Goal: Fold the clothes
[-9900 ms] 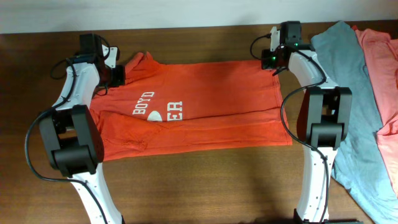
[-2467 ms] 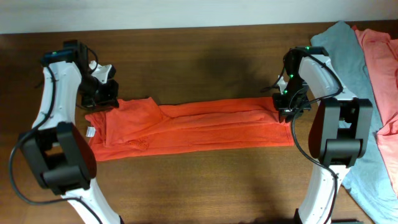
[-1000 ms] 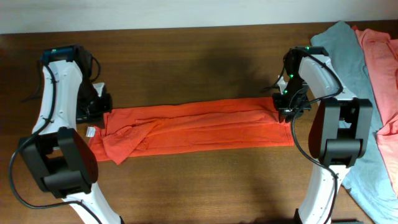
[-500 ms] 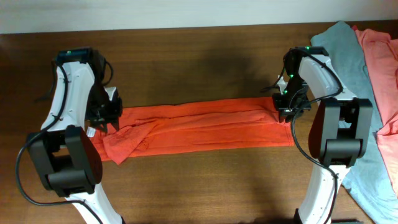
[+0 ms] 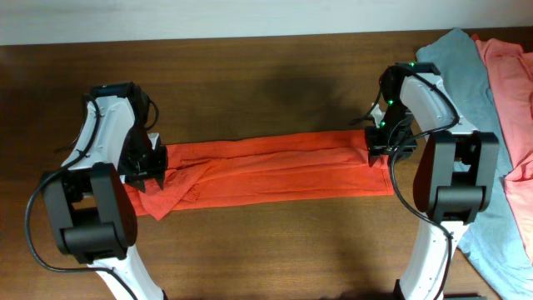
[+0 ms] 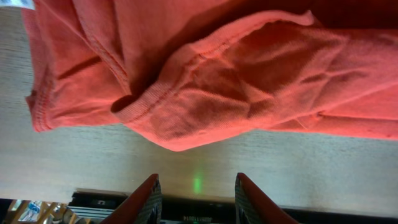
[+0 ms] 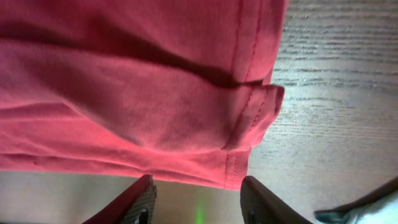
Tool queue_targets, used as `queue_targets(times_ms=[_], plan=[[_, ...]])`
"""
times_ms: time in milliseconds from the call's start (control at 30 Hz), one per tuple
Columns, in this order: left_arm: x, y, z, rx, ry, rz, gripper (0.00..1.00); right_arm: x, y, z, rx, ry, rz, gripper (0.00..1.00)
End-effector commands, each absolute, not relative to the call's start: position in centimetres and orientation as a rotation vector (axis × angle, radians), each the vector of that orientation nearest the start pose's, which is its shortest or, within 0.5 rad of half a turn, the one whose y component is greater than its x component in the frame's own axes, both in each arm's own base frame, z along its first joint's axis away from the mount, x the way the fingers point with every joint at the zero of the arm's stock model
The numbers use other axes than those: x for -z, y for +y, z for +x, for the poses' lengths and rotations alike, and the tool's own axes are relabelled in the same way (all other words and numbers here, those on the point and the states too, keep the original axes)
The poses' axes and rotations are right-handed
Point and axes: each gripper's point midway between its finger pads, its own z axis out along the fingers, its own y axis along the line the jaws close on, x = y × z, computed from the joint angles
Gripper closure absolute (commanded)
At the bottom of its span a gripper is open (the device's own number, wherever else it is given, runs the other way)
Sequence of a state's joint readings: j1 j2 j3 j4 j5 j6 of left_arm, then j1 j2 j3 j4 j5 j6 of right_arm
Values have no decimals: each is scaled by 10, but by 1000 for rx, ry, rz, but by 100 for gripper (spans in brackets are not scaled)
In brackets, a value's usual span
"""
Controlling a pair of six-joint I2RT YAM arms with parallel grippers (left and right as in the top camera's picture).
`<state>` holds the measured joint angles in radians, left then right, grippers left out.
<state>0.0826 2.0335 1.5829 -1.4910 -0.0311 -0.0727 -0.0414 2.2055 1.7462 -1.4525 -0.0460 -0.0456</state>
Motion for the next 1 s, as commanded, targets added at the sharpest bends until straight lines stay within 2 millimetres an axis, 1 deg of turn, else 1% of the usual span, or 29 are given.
queue_targets(times_ms=[0,100,167,233,400,633,667,867,933,967], plan=[[-70,36,296,-101,3480,-277,61,-42,-7,336,-114,3494,18,48],[-70,41,296,-161,3474,-268,61,-43,-7,334,-115,3502,18,46],[-70,49,296,-239,3461,-322,61,-43,-7,334,-115,3502,18,46],[-69,56,297,-291,3440,-378,54,-43,-7,334,-115,3502,18,45],[-56,64,297,-269,3419,-437,52,-43,-7,334,-115,3501,17,44],[-39,60,297,-219,3403,-452,52,-43,-7,334,-114,3501,17,44],[-38,60,297,-212,3402,-452,54,-43,-7,334,-114,3501,17,44],[-36,57,302,-190,3385,-449,93,-42,-7,335,-114,3498,17,45],[-36,55,304,-169,3377,-452,99,-42,-7,335,-114,3498,17,45],[-36,55,305,-164,3374,-453,100,-42,-7,335,-114,3497,17,45]])
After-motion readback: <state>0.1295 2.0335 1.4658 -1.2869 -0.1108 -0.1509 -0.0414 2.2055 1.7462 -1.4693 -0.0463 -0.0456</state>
